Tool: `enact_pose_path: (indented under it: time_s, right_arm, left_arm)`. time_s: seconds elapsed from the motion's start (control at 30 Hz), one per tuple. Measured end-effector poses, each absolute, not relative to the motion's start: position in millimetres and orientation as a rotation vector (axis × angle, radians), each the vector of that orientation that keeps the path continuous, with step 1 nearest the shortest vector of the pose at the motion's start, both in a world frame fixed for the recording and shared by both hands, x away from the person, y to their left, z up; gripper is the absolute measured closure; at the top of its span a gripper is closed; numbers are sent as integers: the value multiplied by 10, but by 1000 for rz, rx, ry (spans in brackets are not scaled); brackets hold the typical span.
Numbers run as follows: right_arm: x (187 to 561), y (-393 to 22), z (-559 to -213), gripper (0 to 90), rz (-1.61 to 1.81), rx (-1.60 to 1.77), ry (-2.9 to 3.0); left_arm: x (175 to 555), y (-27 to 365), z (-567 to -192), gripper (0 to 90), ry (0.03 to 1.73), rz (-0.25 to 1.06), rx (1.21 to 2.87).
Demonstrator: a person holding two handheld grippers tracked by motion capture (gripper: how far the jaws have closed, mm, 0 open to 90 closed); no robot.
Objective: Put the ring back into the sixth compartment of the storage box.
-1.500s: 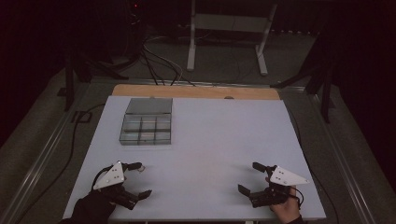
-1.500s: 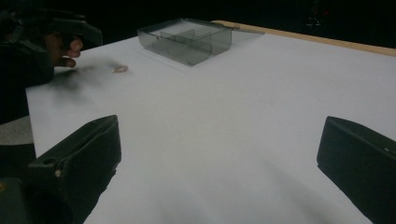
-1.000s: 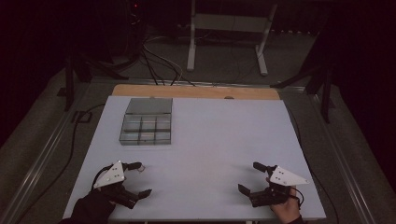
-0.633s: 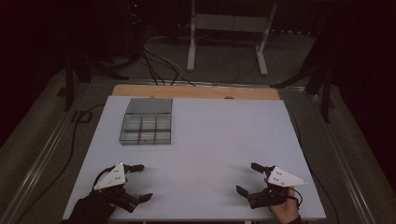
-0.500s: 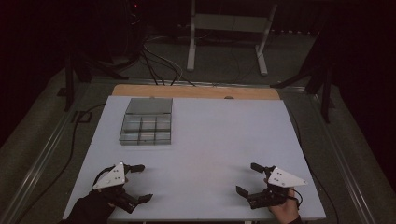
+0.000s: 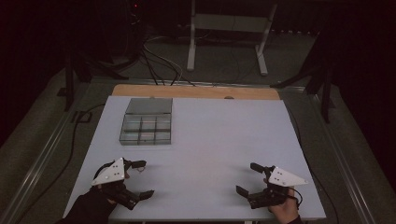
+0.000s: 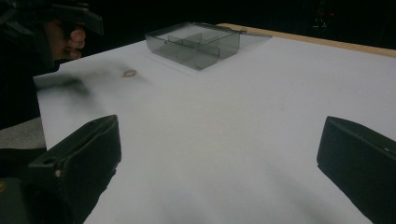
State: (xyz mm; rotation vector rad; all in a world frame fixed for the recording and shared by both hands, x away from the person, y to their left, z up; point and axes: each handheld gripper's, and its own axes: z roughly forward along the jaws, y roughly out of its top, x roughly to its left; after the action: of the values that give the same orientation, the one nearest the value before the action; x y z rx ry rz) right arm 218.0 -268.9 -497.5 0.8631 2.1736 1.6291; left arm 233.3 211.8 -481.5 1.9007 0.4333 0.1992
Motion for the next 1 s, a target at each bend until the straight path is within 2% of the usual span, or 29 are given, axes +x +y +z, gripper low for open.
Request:
enact_pose_path:
  time_s: [0.77,1.0]
  right_arm:
    - [2193,-2712,-4984,0,1645,880,2173]
    - [2193,-2712,-4982,0,1647,880,2171]
  left_arm:
    - [2493,2133,-4762,5,510,242,1849]
    - [2563,2168,-4745,5,578,267,1833]
